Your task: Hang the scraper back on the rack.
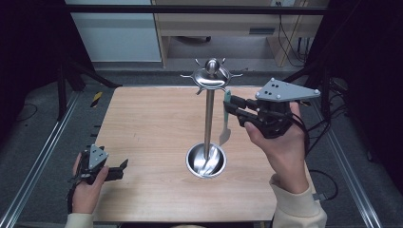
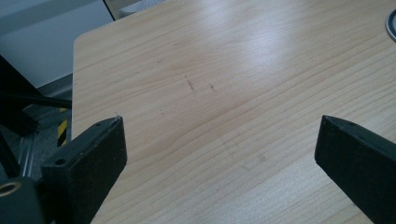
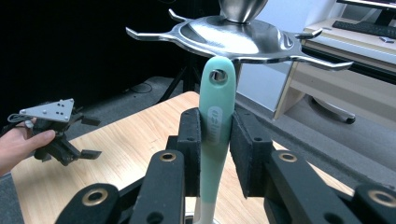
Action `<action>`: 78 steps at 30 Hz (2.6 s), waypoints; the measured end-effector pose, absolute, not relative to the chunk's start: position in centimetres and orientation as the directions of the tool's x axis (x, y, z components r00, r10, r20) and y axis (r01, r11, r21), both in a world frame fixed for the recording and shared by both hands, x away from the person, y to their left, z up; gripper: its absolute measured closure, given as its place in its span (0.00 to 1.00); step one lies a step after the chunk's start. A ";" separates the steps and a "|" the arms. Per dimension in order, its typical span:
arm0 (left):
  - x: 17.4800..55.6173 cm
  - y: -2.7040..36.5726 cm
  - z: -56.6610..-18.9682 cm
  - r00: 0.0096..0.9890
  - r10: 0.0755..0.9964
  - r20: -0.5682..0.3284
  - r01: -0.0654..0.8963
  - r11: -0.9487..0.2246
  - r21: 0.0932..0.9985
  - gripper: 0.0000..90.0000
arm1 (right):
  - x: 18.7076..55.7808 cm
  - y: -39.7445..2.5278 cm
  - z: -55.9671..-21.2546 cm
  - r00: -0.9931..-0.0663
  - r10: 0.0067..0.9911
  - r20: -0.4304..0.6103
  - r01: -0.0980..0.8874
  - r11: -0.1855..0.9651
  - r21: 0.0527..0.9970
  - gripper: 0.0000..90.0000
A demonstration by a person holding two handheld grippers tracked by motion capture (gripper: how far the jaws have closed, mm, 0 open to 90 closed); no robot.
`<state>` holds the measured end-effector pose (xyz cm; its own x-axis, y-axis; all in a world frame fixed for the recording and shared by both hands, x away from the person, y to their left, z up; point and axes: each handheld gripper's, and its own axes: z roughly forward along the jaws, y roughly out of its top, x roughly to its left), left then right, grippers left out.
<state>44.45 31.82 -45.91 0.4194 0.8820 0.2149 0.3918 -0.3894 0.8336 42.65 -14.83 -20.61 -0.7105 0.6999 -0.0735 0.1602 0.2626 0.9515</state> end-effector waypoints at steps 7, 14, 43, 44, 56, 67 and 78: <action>44.5 31.8 -45.9 0.420 0.882 0.215 0.393 -0.390 0.833 0.02 | 43.0 -14.6 -20.9 -0.710 0.701 -0.063 0.155 0.242 0.958 0.83; 44.4 31.9 -46.0 0.417 0.884 0.212 0.394 -0.386 0.834 0.02 | 43.2 -14.5 -21.2 -0.711 0.701 -0.049 0.150 0.220 0.964 0.83; 44.6 32.0 -45.8 0.420 0.883 0.210 0.388 -0.384 0.838 0.02 | 43.7 -17.5 -23.6 -0.517 0.853 -0.076 0.231 0.224 0.947 0.32; 44.6 31.9 -45.8 0.420 0.883 0.211 0.387 -0.384 0.838 0.02 | 43.9 -17.6 -23.7 -0.515 0.854 -0.073 0.236 0.223 0.946 0.31; 44.5 32.1 -45.8 0.415 0.885 0.212 0.389 -0.383 0.838 0.02 | 44.9 -18.3 -25.7 -0.433 0.892 -0.132 0.220 0.246 0.944 0.08; 44.5 32.4 -45.7 0.403 0.891 0.210 0.388 -0.374 0.842 0.02 | 45.1 -19.2 -27.0 -0.407 0.908 -0.096 0.248 0.211 0.945 0.12; 44.5 32.5 -45.7 0.404 0.891 0.206 0.390 -0.372 0.842 0.02 | 46.3 -19.9 -28.9 -0.341 0.937 -0.079 0.281 0.182 0.942 0.07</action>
<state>44.54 32.51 -45.72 0.4039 0.8912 0.2063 0.3900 -0.3717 0.8425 46.29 -19.86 -28.93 -0.3405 0.9369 -0.0794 0.2814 0.1822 0.9421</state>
